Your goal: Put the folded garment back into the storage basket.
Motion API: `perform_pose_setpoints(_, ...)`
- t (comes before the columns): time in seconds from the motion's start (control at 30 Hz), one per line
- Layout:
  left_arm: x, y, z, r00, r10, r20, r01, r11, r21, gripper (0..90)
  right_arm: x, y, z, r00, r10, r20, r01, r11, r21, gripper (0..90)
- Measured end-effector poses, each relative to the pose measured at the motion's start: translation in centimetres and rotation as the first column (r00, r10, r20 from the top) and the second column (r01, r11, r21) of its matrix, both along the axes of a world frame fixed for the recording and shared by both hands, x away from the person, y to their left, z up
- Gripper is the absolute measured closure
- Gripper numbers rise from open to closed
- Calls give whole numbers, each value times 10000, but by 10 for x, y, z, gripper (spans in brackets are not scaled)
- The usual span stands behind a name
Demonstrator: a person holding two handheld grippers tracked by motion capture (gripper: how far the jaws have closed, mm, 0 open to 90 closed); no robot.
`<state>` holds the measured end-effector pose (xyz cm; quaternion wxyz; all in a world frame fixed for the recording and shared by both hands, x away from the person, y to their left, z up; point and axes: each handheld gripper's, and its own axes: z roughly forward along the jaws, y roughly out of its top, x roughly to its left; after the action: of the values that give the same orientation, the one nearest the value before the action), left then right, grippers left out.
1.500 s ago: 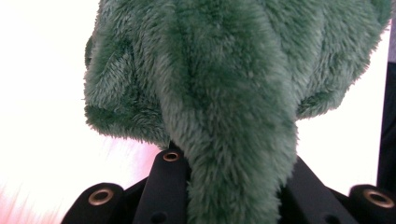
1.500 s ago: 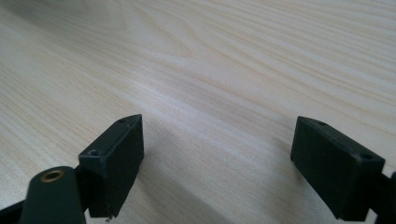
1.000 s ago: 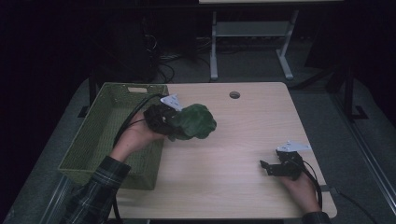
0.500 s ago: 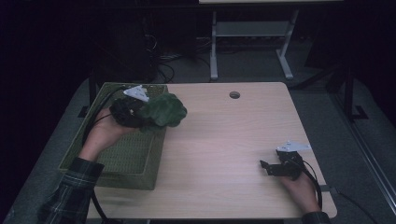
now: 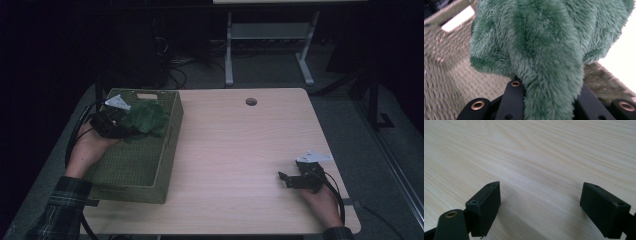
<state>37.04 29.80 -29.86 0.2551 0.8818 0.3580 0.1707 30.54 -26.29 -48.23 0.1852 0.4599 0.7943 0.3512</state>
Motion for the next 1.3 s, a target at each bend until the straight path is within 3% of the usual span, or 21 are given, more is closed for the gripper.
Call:
perform_pose_setpoints(0.13,4,12,-19,9986,521,-120,-521,9986,-5,759,0,0,0,10000,-14,5,14,10000,12,163)
perform_pose_setpoints(0.2,4,13,-22,9980,596,-213,-596,9982,7,759,0,0,0,10000,-12,7,12,10000,10,164)
perform_pose_setpoints(0.37,7,17,-45,9948,835,-581,-827,9964,162,759,0,0,0,10000,-15,3,15,10000,10,163)
perform_pose_setpoints(0.7,15,11,-87,9882,910,-1235,-840,9946,609,753,0,0,0,10000,-13,7,13,10000,10,163)
perform_pose_setpoints(0.93,17,7,-104,9840,835,-1573,-741,9952,647,705,0,0,0,10000,-15,6,15,10000,9,163)
perform_pose_setpoints(1.03,17,8,-104,9843,831,-1554,-739,9952,639,638,0,0,0,10000,-15,6,15,10000,12,163)
perform_pose_setpoints(1.3,14,13,-101,9870,769,-1414,-753,9970,163,295,0,0,0,10000,-15,5,15,10000,10,163)
